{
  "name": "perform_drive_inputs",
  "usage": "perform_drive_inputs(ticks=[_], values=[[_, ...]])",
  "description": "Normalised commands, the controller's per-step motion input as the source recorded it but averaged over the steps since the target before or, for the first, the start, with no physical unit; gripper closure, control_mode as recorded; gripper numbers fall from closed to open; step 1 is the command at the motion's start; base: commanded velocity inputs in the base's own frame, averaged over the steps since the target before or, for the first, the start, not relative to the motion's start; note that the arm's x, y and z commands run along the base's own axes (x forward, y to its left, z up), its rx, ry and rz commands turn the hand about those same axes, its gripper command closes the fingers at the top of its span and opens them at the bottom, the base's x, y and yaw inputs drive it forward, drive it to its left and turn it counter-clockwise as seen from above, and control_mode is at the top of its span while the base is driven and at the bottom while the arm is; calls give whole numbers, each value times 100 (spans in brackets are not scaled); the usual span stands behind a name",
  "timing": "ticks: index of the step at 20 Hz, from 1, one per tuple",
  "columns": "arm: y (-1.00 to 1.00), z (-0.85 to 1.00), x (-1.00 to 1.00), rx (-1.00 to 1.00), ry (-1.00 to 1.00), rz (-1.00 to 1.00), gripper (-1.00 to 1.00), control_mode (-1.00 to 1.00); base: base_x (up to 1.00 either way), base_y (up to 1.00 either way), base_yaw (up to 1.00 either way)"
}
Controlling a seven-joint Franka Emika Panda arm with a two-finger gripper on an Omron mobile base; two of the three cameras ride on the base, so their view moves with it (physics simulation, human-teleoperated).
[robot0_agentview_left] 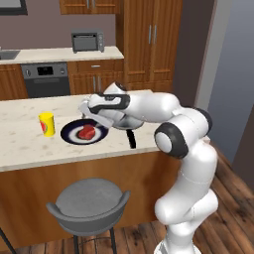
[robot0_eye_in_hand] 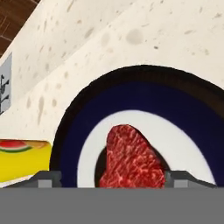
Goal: Pick up the pan with the steak in it and place it on the dining table. Then place the steak on the plate.
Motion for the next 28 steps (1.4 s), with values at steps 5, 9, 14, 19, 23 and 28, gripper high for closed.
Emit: perform_drive_inputs(ticks=[5, 9, 14, 19, 23, 28], values=[[-36, 41, 0, 1, 11, -20, -100, -100, 0, 0, 0], [-42, 39, -4, 0, 17, -24, -100, -100, 0, 0, 0], [-45, 33, -20, 1, 9, -22, -100, -100, 0, 0, 0], [-45, 39, -36, 4, 0, -16, -100, -100, 0, 0, 0], [-56, 33, -41, 10, 0, -11, -100, -100, 0, 0, 0], [-34, 33, -42, 8, -11, -5, -100, -100, 0, 0, 0]])
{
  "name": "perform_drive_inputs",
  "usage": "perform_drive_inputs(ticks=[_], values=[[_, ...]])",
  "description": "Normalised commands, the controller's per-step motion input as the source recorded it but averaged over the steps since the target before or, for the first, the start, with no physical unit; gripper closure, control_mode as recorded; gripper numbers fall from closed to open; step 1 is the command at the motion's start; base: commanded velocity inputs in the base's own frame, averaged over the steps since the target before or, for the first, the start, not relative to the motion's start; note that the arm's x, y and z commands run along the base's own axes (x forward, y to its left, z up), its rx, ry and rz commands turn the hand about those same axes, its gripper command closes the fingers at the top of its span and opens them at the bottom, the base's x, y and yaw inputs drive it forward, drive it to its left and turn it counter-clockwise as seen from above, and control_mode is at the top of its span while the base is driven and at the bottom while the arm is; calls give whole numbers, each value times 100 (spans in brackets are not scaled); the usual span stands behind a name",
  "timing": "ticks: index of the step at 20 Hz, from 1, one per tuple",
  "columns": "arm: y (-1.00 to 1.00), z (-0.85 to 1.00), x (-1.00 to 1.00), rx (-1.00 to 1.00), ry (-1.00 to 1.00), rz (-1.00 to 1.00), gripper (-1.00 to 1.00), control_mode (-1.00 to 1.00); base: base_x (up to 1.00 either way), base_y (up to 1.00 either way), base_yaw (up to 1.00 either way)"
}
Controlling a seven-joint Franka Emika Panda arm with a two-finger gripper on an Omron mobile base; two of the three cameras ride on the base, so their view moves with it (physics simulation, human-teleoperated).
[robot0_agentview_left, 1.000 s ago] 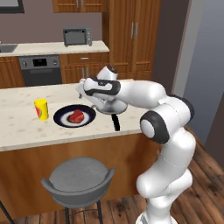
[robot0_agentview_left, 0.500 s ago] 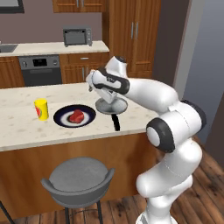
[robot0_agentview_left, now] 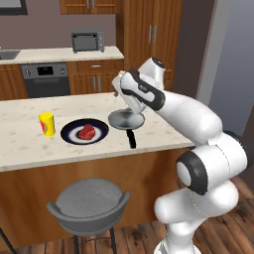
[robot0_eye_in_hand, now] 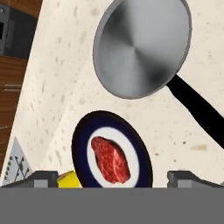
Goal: Pick up the pan with the steak in it and place it on the dining table. Then place the steak on the plate.
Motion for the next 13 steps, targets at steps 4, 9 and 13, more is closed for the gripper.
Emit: perform_drive_inputs(ticks=[4, 9, 13], values=[[-30, 30, -56, 10, -33, -2, -100, -100, 0, 0, 0], [-9, 28, -59, 4, -47, 0, -100, -100, 0, 0, 0], [-8, 17, -60, 3, -50, 0, -100, -100, 0, 0, 0]])
